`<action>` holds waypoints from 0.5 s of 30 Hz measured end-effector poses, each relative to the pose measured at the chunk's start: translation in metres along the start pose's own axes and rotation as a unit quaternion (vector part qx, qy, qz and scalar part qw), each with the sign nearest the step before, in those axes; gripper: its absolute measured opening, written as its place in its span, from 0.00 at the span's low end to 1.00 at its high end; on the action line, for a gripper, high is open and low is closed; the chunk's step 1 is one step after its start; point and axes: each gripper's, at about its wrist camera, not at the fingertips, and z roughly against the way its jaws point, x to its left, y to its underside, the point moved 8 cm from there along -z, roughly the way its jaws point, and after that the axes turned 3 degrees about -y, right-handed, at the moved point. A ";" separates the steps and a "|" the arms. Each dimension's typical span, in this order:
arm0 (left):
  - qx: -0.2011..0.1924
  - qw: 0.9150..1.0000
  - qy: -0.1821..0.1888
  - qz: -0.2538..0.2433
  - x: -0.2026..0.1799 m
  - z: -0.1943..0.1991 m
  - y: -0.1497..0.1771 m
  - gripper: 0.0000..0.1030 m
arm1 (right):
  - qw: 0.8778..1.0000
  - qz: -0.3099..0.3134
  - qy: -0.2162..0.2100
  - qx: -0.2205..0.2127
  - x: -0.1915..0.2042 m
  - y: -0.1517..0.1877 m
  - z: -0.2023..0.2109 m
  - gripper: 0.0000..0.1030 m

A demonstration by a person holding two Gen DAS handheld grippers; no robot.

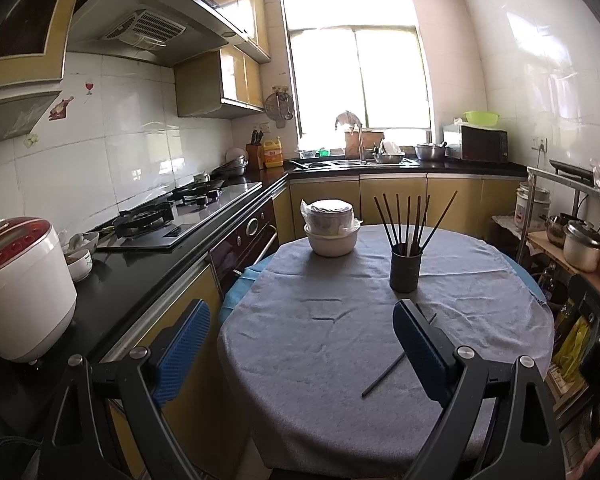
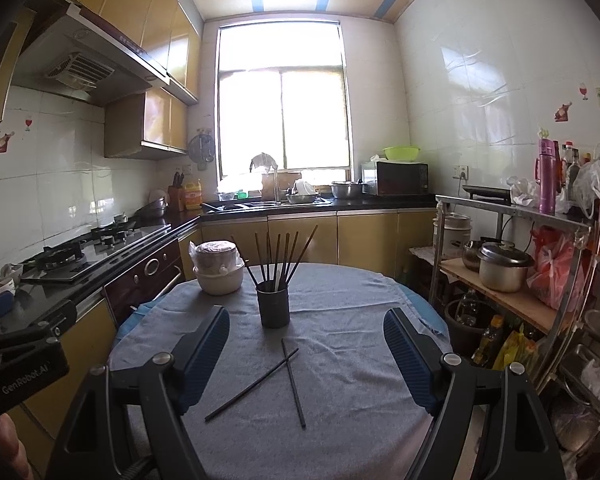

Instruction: Organize utensils

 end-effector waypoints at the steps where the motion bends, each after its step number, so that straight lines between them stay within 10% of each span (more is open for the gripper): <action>1: 0.001 1.000 -0.003 -0.002 -0.003 -0.002 -0.001 0.90 | 1.000 -0.002 -0.001 -0.002 -0.002 -0.002 -0.001 0.79; 15: 0.025 0.999 -0.024 -0.026 -0.023 -0.037 -0.021 0.90 | 0.999 -0.023 -0.019 0.013 -0.025 -0.016 -0.051 0.81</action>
